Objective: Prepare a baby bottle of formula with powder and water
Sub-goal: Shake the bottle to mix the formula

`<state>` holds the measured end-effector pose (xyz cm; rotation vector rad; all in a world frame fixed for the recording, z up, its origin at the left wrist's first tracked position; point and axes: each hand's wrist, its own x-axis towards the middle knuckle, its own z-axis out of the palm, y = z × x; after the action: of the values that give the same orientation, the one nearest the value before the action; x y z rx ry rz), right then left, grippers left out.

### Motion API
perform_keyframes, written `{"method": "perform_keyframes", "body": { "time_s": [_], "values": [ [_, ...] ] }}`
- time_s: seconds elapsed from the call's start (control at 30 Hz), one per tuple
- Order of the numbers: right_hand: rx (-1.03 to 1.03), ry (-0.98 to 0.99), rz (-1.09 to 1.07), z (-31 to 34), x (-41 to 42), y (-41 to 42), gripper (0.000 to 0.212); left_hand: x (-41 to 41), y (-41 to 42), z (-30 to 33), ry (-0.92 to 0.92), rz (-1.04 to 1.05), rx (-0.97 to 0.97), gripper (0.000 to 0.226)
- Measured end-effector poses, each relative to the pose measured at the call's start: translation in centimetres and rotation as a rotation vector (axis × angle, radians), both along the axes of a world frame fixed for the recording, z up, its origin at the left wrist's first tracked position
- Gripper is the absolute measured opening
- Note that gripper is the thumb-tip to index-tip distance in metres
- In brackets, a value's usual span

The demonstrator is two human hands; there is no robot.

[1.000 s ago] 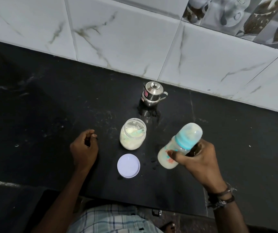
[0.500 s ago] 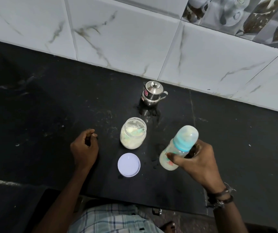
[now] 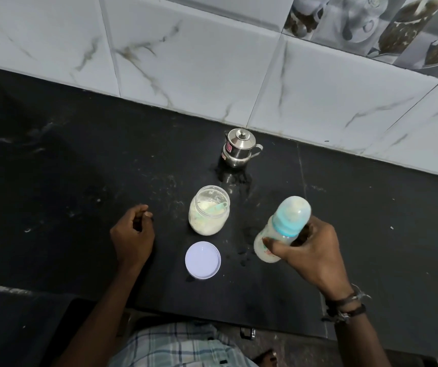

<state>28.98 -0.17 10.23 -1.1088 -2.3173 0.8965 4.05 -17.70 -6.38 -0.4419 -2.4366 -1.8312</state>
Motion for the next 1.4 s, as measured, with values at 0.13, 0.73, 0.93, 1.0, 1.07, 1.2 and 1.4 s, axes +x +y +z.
{"method": "perform_keyframes", "body": {
  "time_s": [0.13,0.73,0.93,1.0,1.07,1.2,1.4],
  "values": [
    [-0.002,0.010,-0.024,0.3,0.0,0.0,0.042,0.1,0.0,0.3,-0.007,-0.012,-0.015,0.017],
    [-0.077,0.087,0.053,0.5,0.2,0.5,0.038,-0.1,0.1,-0.2,-0.011,-0.007,-0.013,0.018],
    [-0.004,0.021,-0.008,1.2,-0.3,0.2,0.042,-0.1,0.0,-0.2,-0.010,-0.005,-0.004,0.018],
    [-0.078,0.071,0.047,0.7,0.0,0.2,0.038,-0.1,0.0,-0.1,-0.005,-0.006,0.005,0.018],
    [-0.062,0.137,0.066,1.0,0.0,0.1,0.035,-0.1,0.0,-0.1,0.003,-0.012,-0.005,0.019],
    [-0.027,0.038,-0.012,0.9,-0.3,0.2,0.046,-0.2,0.0,-0.2,-0.005,-0.012,-0.004,0.018],
    [0.008,0.033,-0.068,0.4,-0.5,0.2,0.041,-0.2,0.0,-0.2,0.000,-0.017,-0.015,0.019]
  ]
}}
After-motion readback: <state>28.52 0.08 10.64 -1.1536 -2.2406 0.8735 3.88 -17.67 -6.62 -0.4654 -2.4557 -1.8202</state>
